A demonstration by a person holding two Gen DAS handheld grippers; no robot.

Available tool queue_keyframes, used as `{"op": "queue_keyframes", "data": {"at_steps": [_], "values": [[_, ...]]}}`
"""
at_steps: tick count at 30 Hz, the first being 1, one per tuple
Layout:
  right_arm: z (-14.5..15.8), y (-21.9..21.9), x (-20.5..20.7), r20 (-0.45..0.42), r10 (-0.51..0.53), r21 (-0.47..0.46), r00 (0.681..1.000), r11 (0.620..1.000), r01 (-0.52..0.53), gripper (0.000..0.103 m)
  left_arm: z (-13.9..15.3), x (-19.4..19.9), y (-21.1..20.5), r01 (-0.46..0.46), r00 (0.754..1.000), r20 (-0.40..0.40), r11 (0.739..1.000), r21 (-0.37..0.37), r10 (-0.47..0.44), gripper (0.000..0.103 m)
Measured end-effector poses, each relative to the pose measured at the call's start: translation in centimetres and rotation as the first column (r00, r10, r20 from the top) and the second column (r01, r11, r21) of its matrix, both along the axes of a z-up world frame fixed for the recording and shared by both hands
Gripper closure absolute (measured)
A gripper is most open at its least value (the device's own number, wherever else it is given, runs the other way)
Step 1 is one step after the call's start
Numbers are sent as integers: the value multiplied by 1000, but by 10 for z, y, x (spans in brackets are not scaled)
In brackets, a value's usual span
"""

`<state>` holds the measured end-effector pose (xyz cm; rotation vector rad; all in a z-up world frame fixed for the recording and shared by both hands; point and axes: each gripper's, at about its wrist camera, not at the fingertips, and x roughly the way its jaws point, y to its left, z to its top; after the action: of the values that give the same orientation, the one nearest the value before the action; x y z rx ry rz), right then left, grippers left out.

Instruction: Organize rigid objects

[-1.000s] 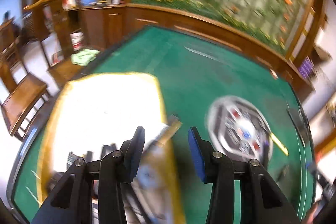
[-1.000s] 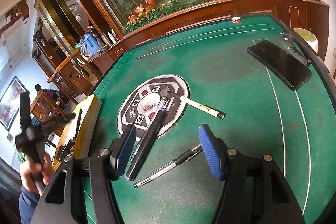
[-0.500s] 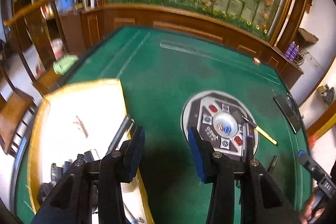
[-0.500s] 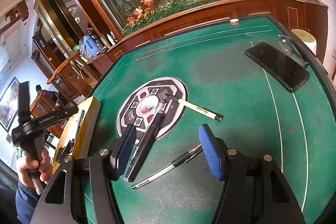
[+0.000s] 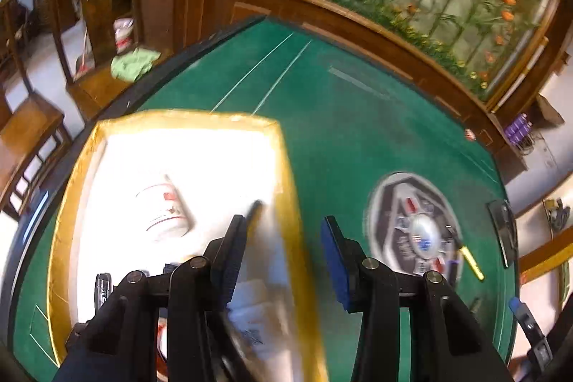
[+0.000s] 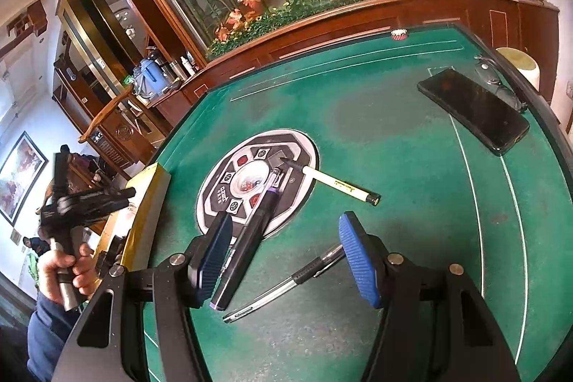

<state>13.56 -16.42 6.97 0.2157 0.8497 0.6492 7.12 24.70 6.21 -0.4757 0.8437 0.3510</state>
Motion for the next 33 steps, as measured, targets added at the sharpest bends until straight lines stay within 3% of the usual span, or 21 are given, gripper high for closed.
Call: {"op": "queue_keyframes", "data": {"at_steps": [4,8,10,15,17,21,31,33], "values": [[-2,0,1,-3,-12,-9,1000,1000,12,41,13,15,-57,175,985,6,984,27,-175,58],[-1,-1,0,2,-18,-12,1000,1000,18,41,-12,44,-130,344,936,-117,934,94,-332,58],[-1,-2,1,1,-20,-9,1000,1000,20,41,-32,55,-150,389,913,-172,917,88,-370,58],[0,-4,1,5,-26,-6,1000,1000,26,41,-59,70,-170,411,896,-215,909,71,-388,58],[0,-4,1,-1,-26,-4,1000,1000,26,41,-62,75,-178,413,896,-234,902,124,-378,58],[1,-3,2,-1,-26,-4,1000,1000,26,41,-61,82,-184,420,894,-237,895,149,-380,58],[1,-3,4,-8,-27,-3,1000,1000,27,41,-47,80,-181,432,892,-183,899,68,-414,58],[1,-4,4,-8,-28,-2,1000,1000,28,41,-50,81,-185,437,887,-206,895,90,-412,58]]}}
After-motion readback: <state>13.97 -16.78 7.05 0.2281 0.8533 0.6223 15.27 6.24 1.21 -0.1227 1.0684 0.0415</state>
